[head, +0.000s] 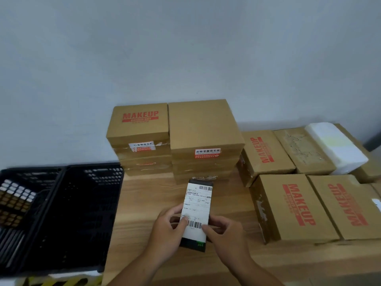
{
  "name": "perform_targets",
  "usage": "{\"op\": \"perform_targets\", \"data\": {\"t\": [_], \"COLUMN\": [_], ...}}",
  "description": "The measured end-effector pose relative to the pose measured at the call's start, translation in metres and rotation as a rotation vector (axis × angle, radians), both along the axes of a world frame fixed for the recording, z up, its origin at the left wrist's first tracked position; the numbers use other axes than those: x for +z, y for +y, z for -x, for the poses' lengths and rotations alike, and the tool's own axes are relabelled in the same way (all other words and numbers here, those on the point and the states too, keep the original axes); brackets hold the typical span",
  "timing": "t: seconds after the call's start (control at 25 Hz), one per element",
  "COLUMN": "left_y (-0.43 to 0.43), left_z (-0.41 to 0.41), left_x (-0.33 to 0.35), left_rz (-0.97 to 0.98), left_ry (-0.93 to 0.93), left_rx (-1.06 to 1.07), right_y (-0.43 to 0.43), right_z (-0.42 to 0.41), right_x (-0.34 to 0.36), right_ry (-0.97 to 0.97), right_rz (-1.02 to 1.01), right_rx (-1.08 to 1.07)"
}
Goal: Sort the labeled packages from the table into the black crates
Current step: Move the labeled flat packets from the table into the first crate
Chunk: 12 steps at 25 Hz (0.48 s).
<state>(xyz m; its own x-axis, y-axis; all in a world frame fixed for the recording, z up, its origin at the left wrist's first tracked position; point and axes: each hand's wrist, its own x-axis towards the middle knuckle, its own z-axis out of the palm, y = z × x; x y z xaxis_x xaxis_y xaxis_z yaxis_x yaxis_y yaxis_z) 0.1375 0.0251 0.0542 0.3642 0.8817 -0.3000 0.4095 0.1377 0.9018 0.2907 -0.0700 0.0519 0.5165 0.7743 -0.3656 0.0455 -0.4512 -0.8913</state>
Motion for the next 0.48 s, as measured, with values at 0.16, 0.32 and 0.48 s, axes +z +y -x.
{"op": "perform_targets", "data": {"t": [0.16,0.32,0.48], "left_y": [-0.005,-0.015,-0.018], "left_z": [0.027,0.058,0.091], "left_x": [-0.001,0.000,0.005], "left_rz": [0.003,0.010,0.005], "left_ry": [-0.037,-0.066,-0.100], "left_rx": [0.126,0.223,0.286], "right_y": [0.011,0.020,0.029], "right_z": [0.018,0.040,0.069], "right_x": [-0.003,-0.003,0.000], "right_ry": [0.024,0.030,0.021], "right_rz": [-0.030,-0.057,-0.083], "right_rx": [0.106,0.205,0.256]}}
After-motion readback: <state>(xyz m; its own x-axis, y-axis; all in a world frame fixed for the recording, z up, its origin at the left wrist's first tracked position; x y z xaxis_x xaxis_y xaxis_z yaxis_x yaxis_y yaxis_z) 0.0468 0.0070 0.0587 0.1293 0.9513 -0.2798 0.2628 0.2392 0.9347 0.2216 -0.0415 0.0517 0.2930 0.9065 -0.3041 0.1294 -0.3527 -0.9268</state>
